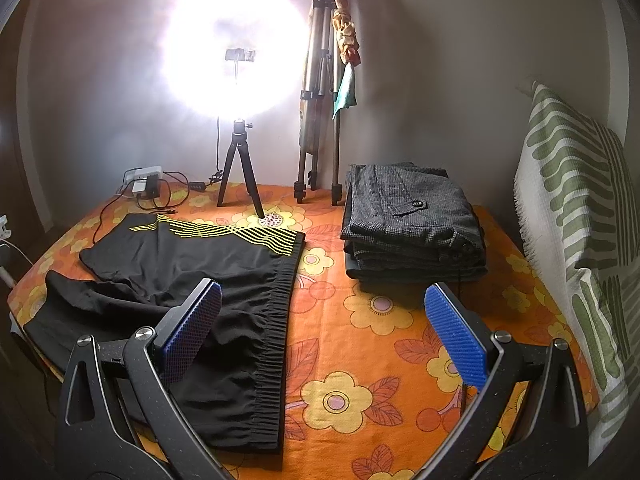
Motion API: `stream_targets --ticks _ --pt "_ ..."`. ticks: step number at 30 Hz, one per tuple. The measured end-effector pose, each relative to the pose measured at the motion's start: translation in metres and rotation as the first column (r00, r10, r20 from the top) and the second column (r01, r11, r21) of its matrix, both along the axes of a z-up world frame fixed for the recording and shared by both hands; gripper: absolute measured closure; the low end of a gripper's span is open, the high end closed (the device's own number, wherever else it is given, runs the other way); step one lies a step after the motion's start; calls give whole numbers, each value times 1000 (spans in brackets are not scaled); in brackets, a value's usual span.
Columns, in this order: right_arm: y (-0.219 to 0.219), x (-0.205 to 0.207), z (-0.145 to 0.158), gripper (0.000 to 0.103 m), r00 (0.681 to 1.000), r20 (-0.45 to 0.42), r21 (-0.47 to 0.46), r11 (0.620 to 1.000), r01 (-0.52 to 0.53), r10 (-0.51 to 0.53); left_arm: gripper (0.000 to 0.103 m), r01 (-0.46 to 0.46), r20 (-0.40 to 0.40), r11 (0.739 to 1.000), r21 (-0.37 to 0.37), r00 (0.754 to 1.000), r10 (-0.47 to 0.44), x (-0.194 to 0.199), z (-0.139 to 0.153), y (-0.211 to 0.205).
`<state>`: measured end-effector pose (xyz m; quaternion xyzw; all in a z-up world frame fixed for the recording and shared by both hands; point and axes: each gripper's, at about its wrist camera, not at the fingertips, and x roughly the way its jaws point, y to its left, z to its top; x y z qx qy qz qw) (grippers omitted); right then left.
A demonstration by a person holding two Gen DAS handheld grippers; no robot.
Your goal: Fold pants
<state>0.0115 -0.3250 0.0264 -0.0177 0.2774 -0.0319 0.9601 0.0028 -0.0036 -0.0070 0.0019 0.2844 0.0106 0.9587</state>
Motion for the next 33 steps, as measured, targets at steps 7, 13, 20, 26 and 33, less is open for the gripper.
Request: stream_targets --ticks 7,13,20,26,33 --pt "0 0 0 0 1000 2 -1 1000 -1 1 0 0 -1 1000 -1 1000 0 0 0 1" --pt "0 0 1 0 1000 2 0 1000 0 0 0 -1 -1 1000 2 1000 1 1 1 3" --pt "1 0 1 0 1000 3 -1 1000 1 -1 0 -1 -1 1000 3 1000 1 1 1 3" --pt "0 -1 1 0 1000 3 -1 1000 -1 1 0 -2 2 1000 4 1000 2 0 0 4" --pt "0 -1 2 0 1000 2 -2 1000 0 0 0 -2 2 1000 6 1000 2 0 0 4"
